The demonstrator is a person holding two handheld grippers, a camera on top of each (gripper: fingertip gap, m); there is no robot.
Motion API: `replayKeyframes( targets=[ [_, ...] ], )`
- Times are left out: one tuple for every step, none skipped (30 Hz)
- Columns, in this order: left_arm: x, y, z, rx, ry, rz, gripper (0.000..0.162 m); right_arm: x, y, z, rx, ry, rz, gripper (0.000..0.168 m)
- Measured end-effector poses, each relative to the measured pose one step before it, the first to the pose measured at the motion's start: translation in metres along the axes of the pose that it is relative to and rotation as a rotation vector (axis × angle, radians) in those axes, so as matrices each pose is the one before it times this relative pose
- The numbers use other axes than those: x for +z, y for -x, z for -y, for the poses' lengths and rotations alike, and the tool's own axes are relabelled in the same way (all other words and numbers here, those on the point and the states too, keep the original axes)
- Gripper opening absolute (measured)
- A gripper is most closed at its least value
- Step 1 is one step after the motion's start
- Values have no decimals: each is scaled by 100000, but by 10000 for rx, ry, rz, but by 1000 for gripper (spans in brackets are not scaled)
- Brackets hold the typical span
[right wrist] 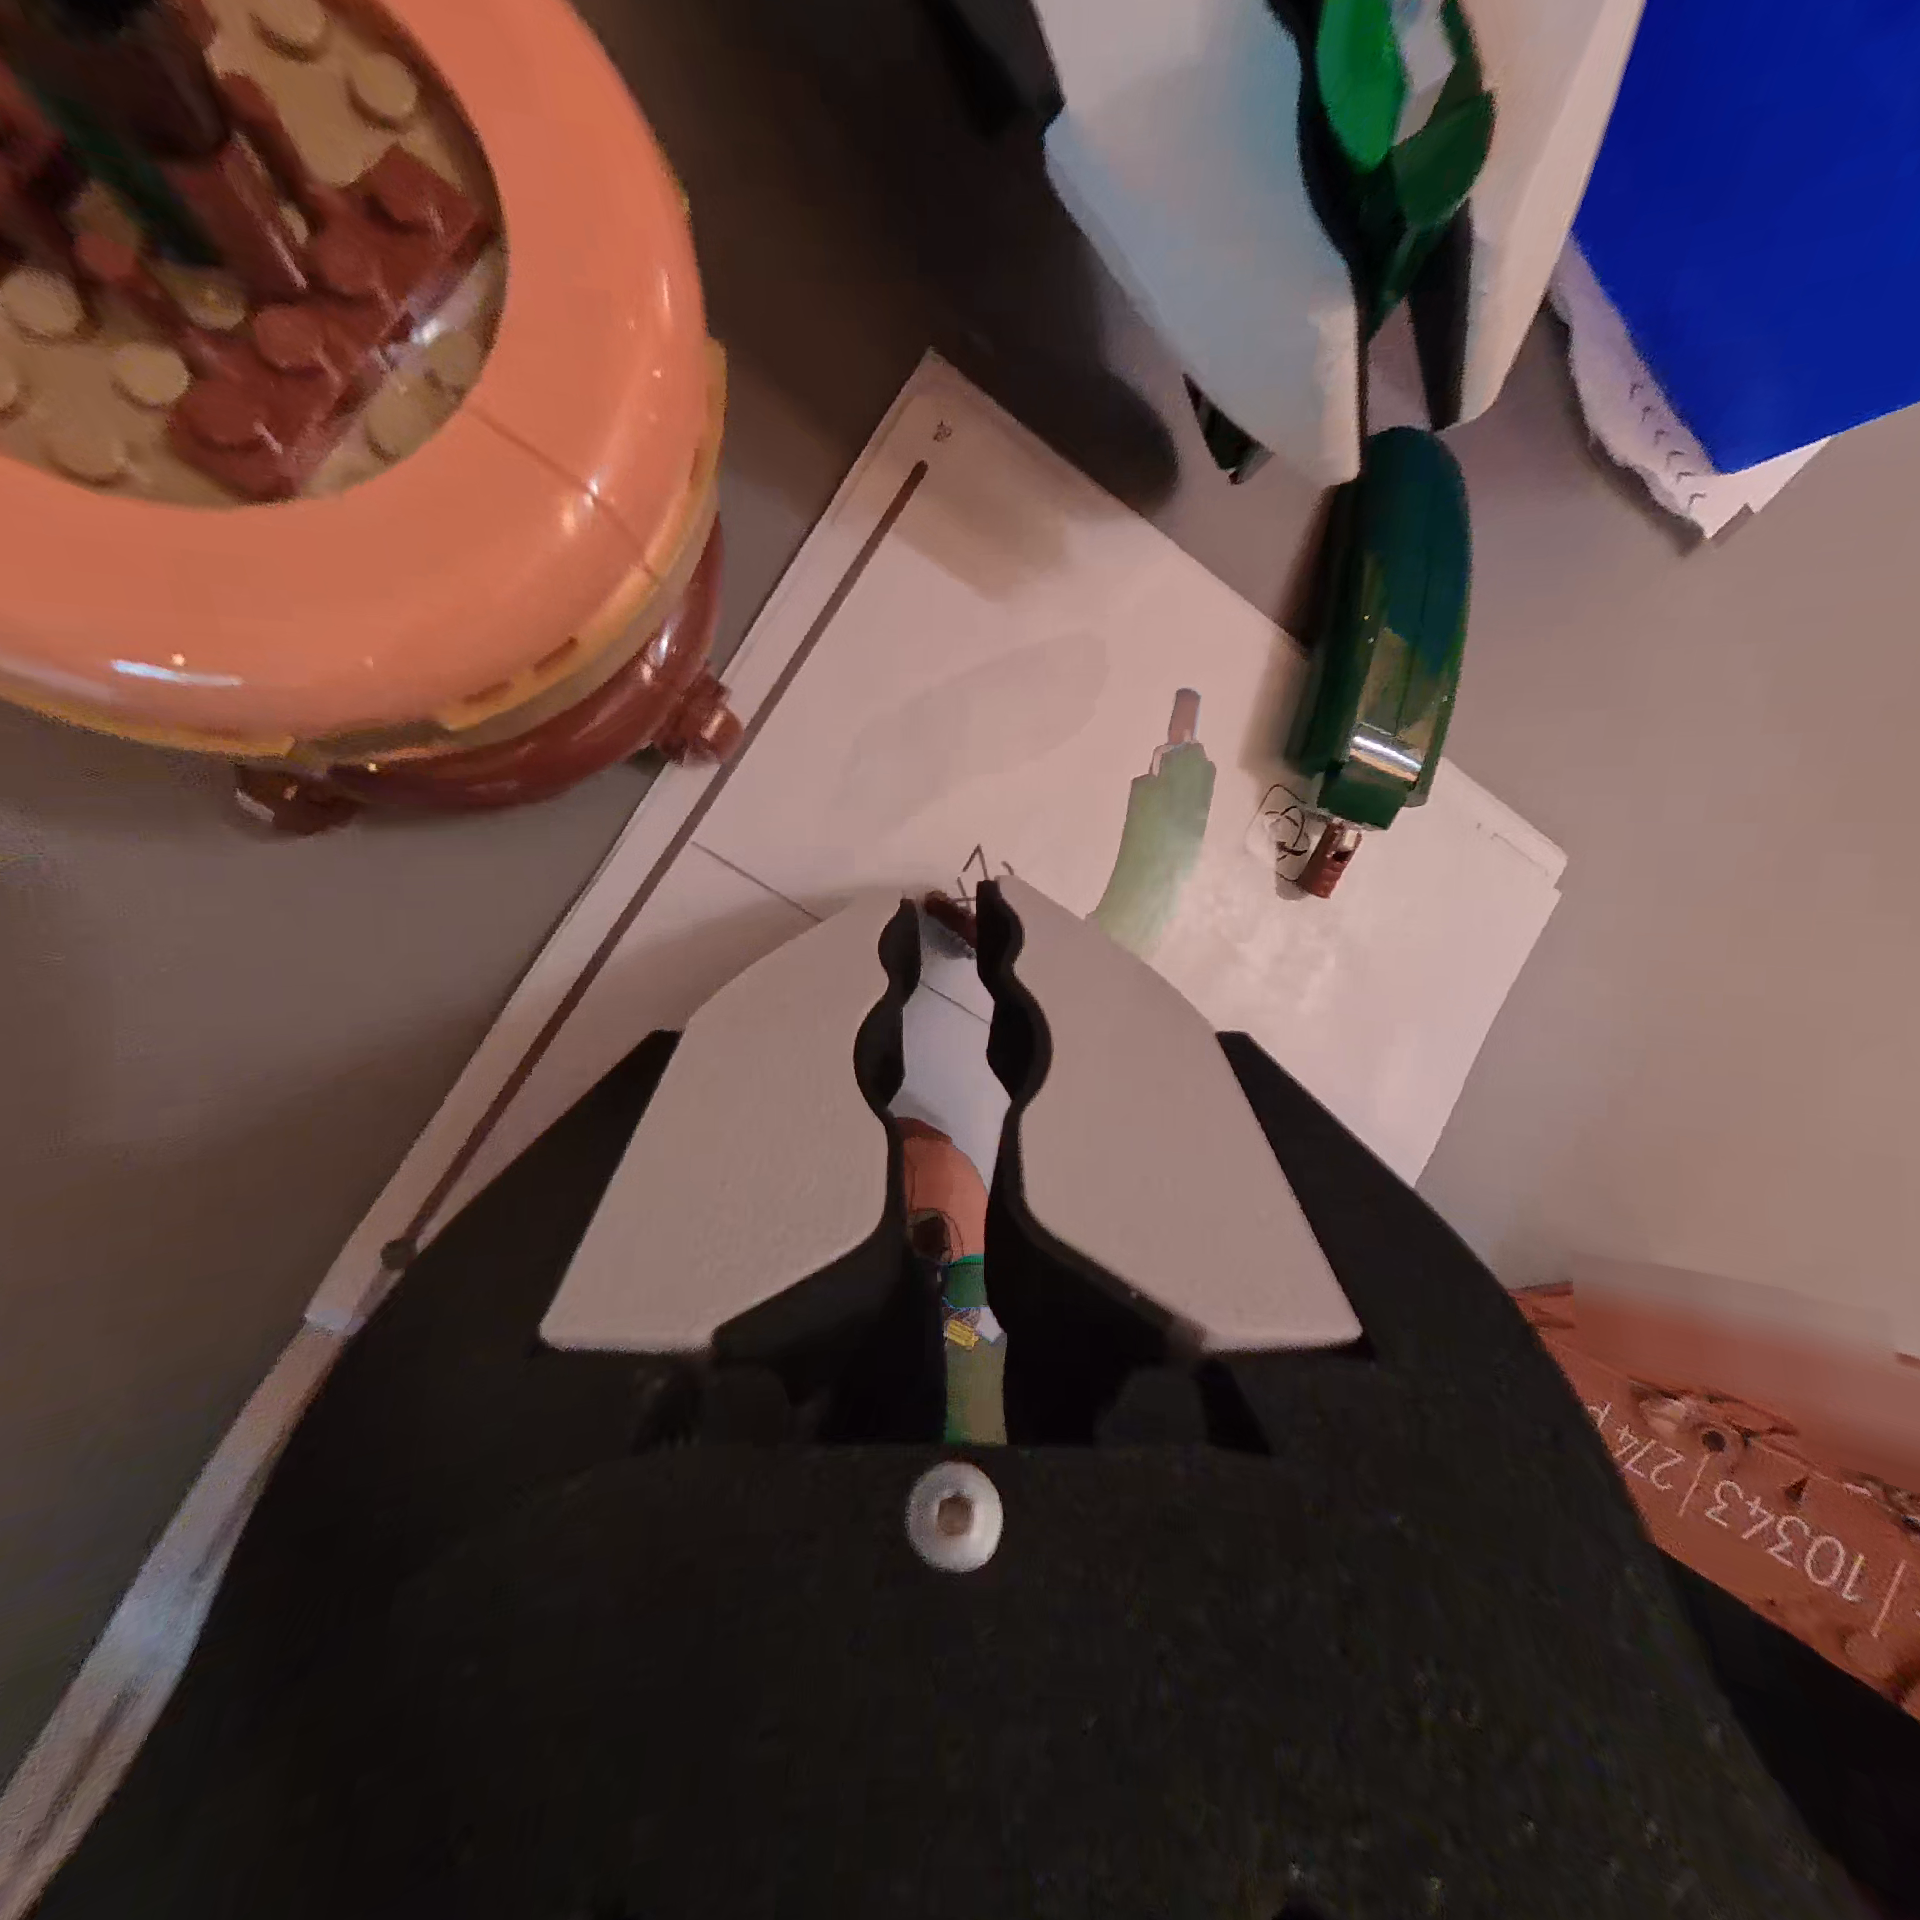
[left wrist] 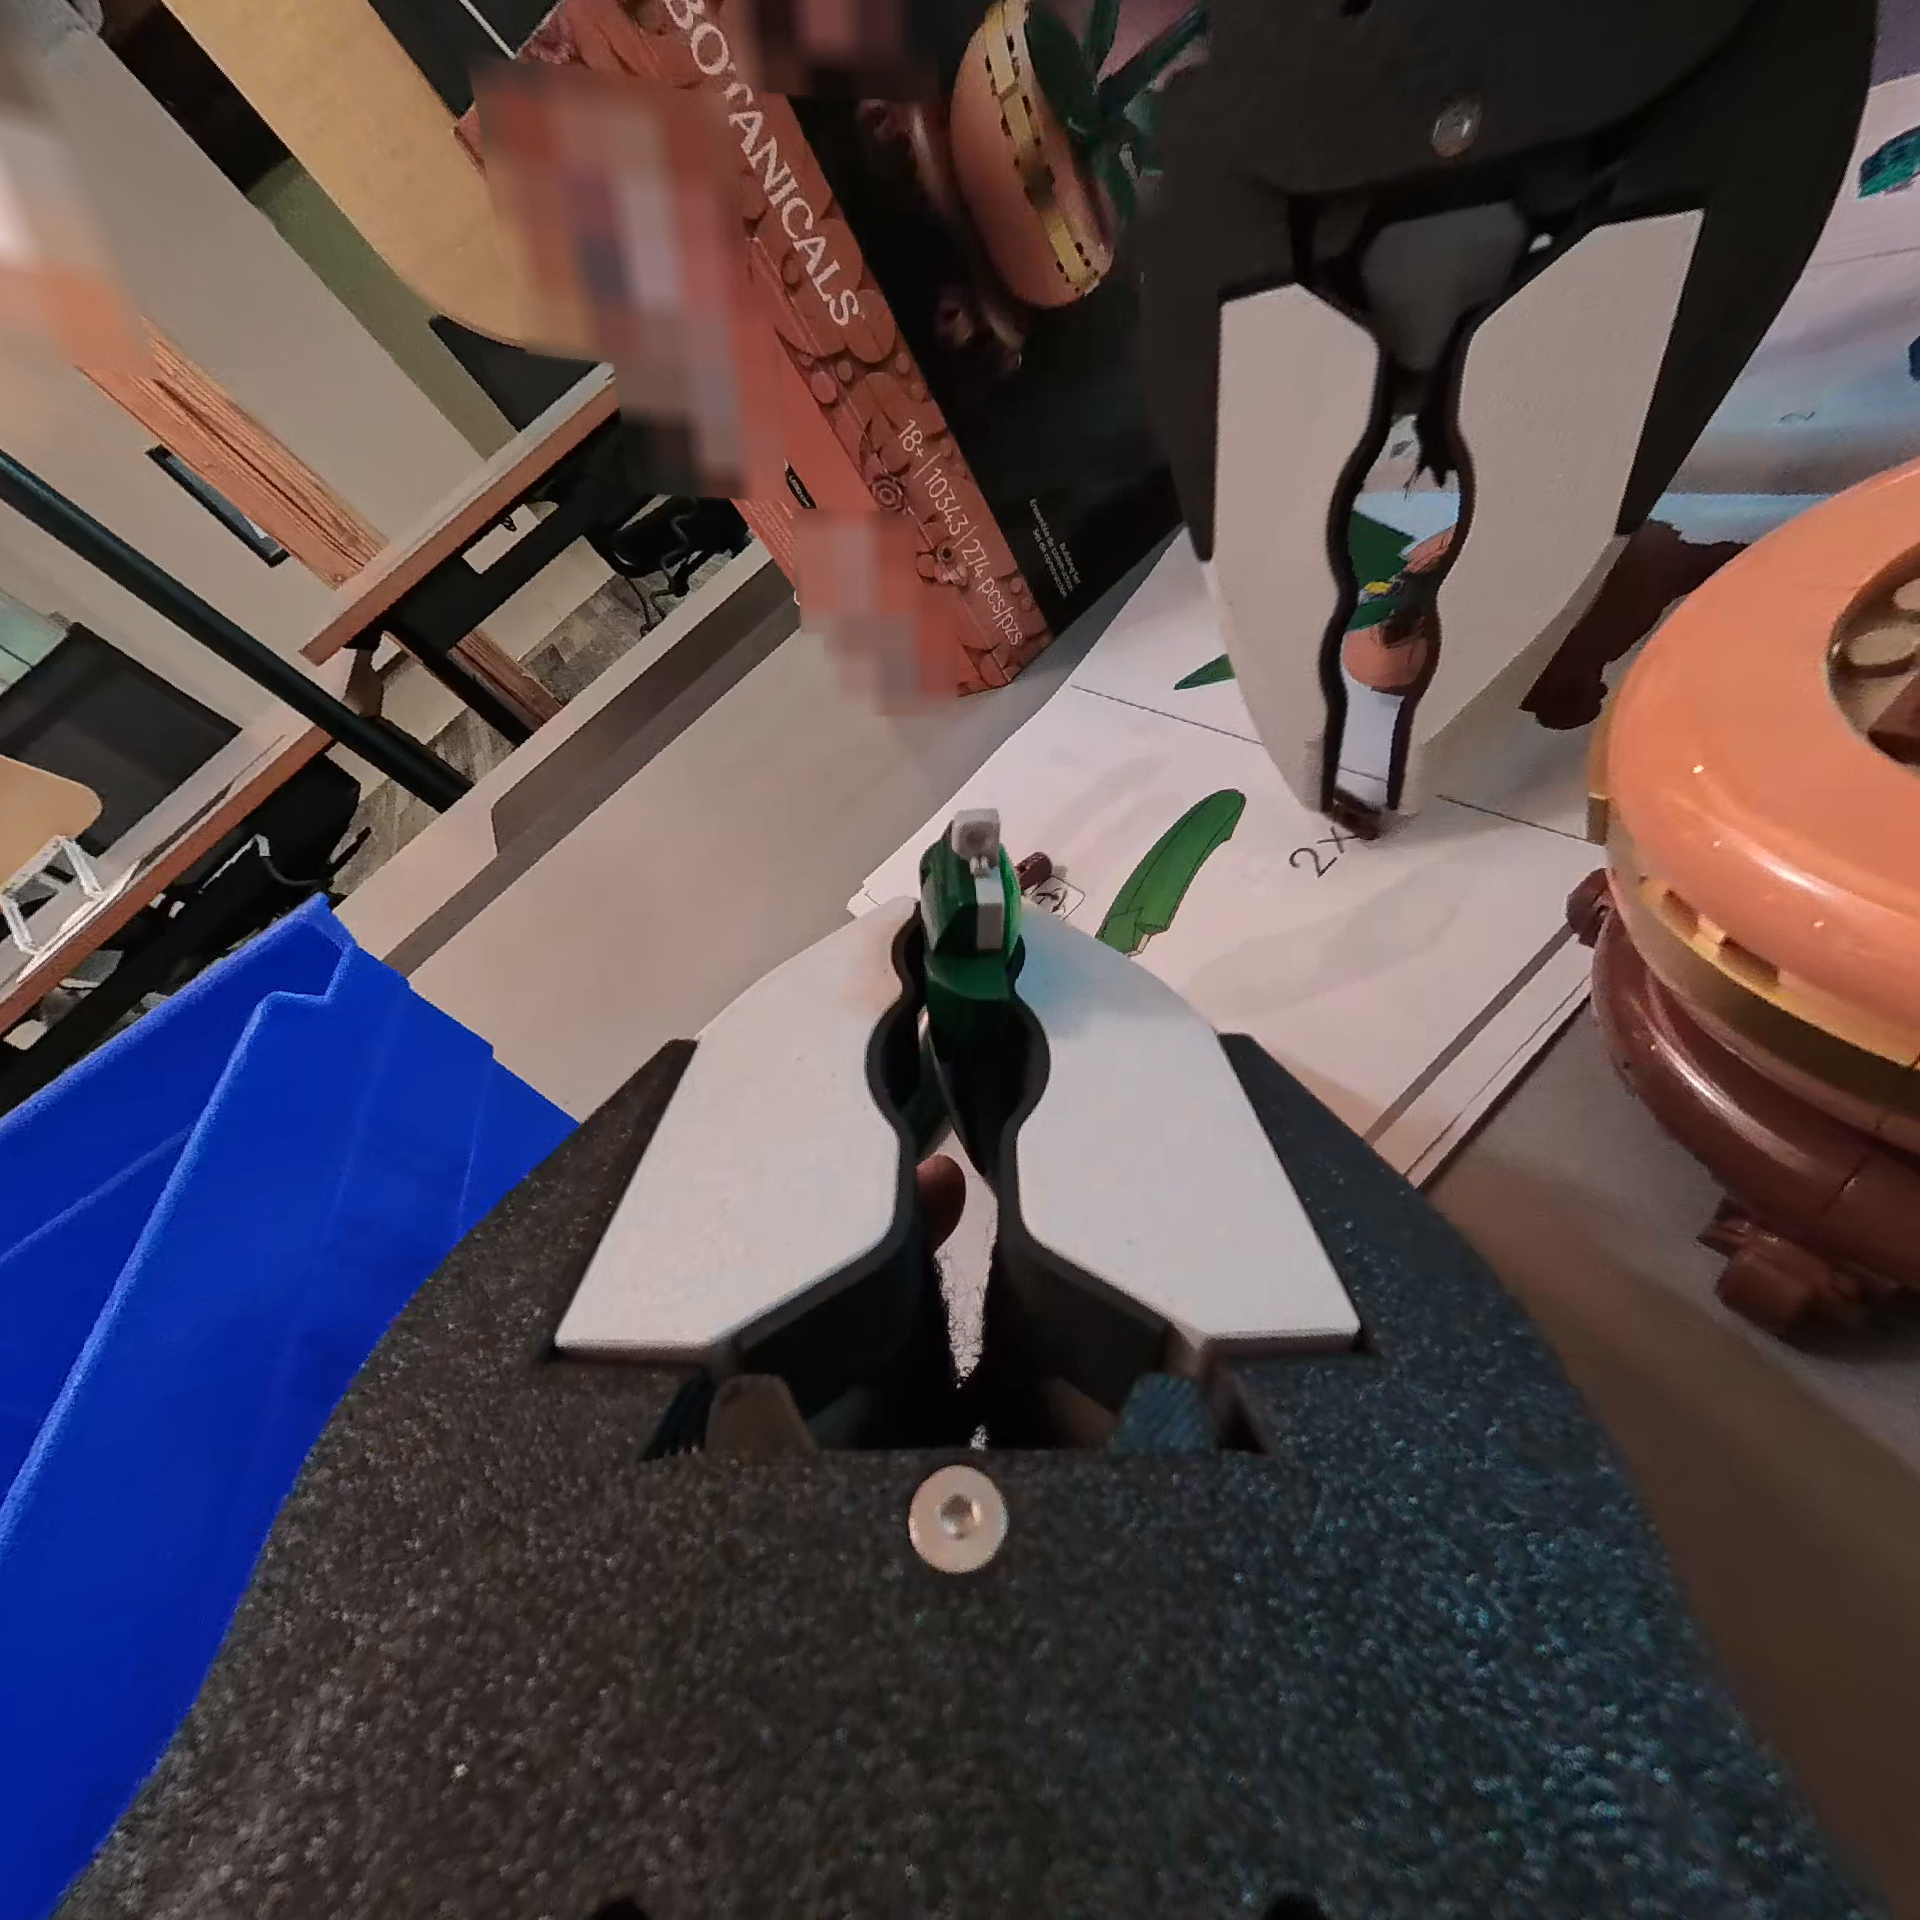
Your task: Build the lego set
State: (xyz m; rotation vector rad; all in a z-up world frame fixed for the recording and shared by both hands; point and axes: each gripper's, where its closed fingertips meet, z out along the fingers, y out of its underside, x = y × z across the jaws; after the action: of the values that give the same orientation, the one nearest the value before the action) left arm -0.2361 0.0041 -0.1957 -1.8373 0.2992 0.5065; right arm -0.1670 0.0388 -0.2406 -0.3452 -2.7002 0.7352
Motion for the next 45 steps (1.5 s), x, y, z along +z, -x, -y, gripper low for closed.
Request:
replayKeyframes(
  targets=[
    [7,-30,16,-27,-10,-36,8,69,135,-245,-144,107,202,11],
    [-1,-36,-7,9,2,-22,9,28,76,-121,-152,38,184,11],
    [-7,-16,1,47,4,3,9,-57,-174,39,-111,-39,49,11],
    [-9,-17,-7,49,7,12,9,-123,-168,92,-108,-50,116,11],
    [26,-12,-46,28,26,5,9,-194,-224,174,-128,-56,87,11],
    [40,-4,-63,22,38,2,9,-156,-161,143,-190,-41,85,11],
    [27,19,-45,27,26,12,9,-57,-32,26,-229,41,161,10],
    [12,14,-11,24,10,9,9,27,-65,-90,-210,127,110,9],
    [-13,3,5,19,9,2,9,58,18,-21,-202,68,117,8],
    [-10,3,-1,9,-1,14,9,92,132,103,-162,-6,156,6],
    [8,7,0,4,3,3,9,152,130,14,-91,33,163,5],
    [6,3,-24,3,11,-2,9,192,-96,-128,-48,117,14,4],
    [2,-4,-14,7,11,4,9,165,-288,-46,-54,37,-132,4],
    [-15,-7,2,7,3,4,9,145,-233,25,-35,-45,-79,4],
    [-8,-12,-6,8,8,-7,9,94,-352,19,36,-25,-179,4],
    [41,-2,-49,15,16,-7,9,65,-318,-21,35,-4,-150,4],
    [21,-9,-26,23,16,6,9,-43,-4,7,22,-55,-45,4],
    [34,2,-24,25,14,7,9,-94,-34,101,68,-133,11,4],
    [-20,-2,-27,20,16,-3,9,-147,28,53,111,-116,68,4],
    [13,2,-18,14,12,-2,9,-119,91,-110,140,-32,112,5],
    [-16,-38,-8,15,6,-4,9,-62,90,-217,167,45,135,5],
    [-4,-2,-12,15,15,-3,9,56,-77,-237,191,67,32,6],
    [23,-1,-31,19,25,4,9,110,107,-127,132,15,117,6],
    [35,4,7,34,22,5,9,115,95,-20,78,-39,73,6],
    [-1,7,-37,35,20,12,9,82,-83,78,18,-64,-56,6],
    [0,9,-36,33,19,14,9,52,-81,-4,-28,-3,-63,6],
    [11,-5,-16,23,13,6,9,56,-155,-71,-33,38,-93,6],
    [11,-19,1,11,8,-14,9,58,-55,5,-3,-4,-12,6],
    [35,-1,-12,5,11,-5,9,26,-26,36,38,-20,20,6],
    [8,-17,-8,11,13,-2,9,-14,12,16,46,-5,26,6],
    [9,-11,-6,16,12,0,9,-15,-14,14,60,10,-4,6],
    [10,-14,-9,22,11,5,9,-31,-71,44,116,-20,-63,6],
    [11,-10,-21,25,15,11,9,-61,-42,47,169,-36,-51,7],
    [11,3,-20,31,23,13,9,-32,89,123,165,-51,-4,8],
    [26,18,-40,28,34,25,9,-74,17,78,161,-76,-6,9],
    [13,10,-48,24,31,14,9,-85,17,2,154,-35,-12,10],
    [4,7,-10,14,8,9,9,-82,52,-21,125,-17,-4,11],
    [7,-5,8,4,0,1,9,-71,75,27,137,-62,7,14],
    [-9,5,7,-3,5,8,9,-83,78,108,176,-107,3,15],
    [18,8,-17,-6,9,8,9,-80,123,152,190,-132,56,16],
    [-8,5,-2,-6,7,3,9,-72,32,60,186,-68,-14,17],
    [22,17,-13,-4,5,-3,9,-60,-46,-77,135,11,-80,17],
    [-14,-7,-4,5,4,-2,8,-35,62,-148,51,13,-17,17],
    [6,-24,-19,11,0,-6,8,3,1,-190,39,38,-51,17],
    [6,-9,-7,14,6,-4,8,23,10,-150,99,3,-8,17]
  ],
)
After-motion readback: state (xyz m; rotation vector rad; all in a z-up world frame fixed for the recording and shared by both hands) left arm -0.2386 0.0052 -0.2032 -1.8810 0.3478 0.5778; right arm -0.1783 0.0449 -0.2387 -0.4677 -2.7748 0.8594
